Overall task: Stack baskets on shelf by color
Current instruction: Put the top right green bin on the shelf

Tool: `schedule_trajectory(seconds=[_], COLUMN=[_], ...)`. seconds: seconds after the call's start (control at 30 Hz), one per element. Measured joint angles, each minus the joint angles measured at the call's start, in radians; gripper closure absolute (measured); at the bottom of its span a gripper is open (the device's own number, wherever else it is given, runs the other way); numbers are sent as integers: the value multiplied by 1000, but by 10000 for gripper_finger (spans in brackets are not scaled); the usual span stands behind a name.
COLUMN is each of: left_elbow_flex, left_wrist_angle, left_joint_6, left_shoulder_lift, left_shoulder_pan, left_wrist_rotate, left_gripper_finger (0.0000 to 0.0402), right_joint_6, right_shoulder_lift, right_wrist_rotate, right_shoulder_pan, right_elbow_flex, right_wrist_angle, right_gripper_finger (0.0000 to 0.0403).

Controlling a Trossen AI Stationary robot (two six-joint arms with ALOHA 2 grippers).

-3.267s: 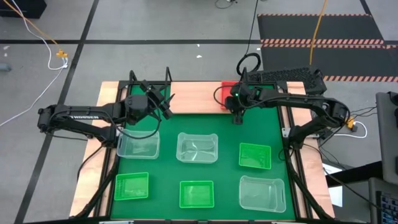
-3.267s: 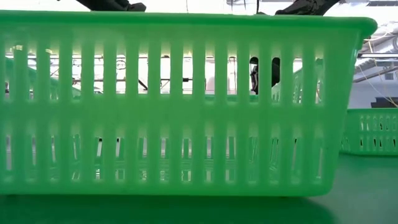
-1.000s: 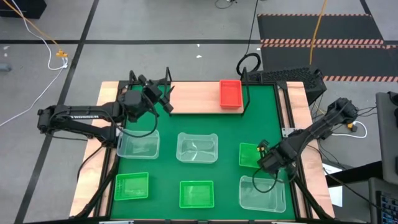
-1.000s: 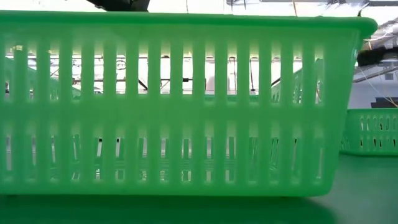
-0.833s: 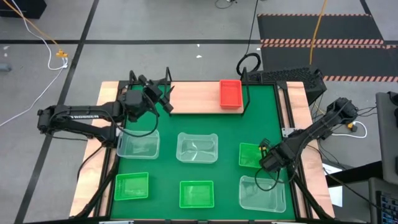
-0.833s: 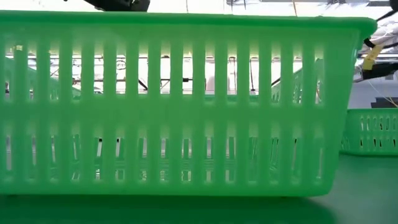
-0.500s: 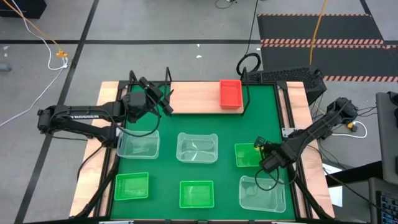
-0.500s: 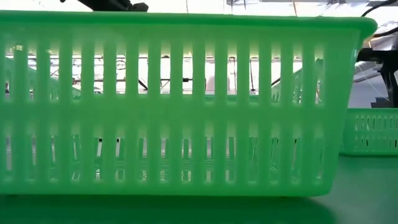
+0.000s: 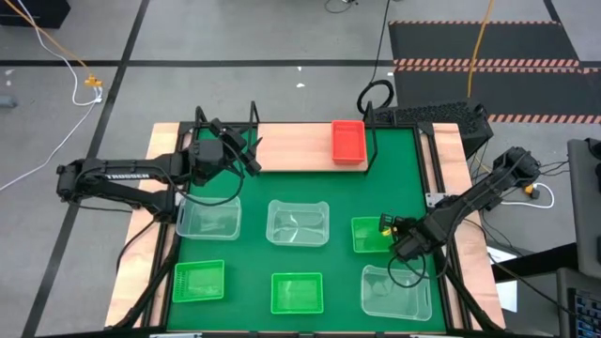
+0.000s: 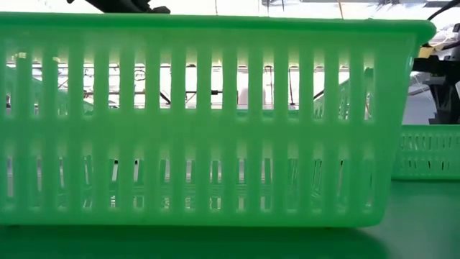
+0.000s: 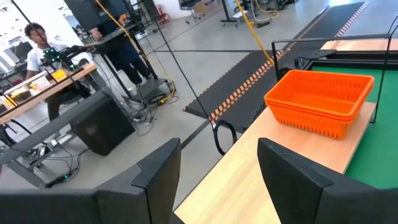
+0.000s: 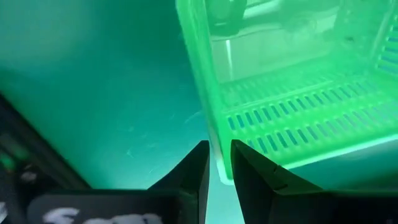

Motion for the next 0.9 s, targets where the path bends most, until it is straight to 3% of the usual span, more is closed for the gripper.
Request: schedule_trajectory(seconds=[0.2,0.37,0.53,0.7,0.8,0.9], left_elbow_flex=[0,0,0,0,0,0], left_wrist_angle=[0,9,39,45,53,72], left_joint_6=[5,8,20,23,35,44], left_shoulder_lift=[0,0,0,0,0,0], left_shoulder_pan=[0,0,0,0,0,0], left_wrist_rotate=[0,-2,-2,-2,-2,-2], left_gripper_finger=[188,188,188,188,188,188], right_joint_6=[102,209,228,238,232,347], right_shoulder_lift=[0,0,-11,-33,-37,-36], right_wrist_rotate=[-57,-79,-85,-93,-30,137], right_shoulder_pan=[0,-1,-26,-55,-89,-164], right_elbow_flex=[-53,-56,12,140,225,289], right_wrist_angle=[26,168,180,218,324,575], right_gripper_finger=[344,347,392,396,398,398])
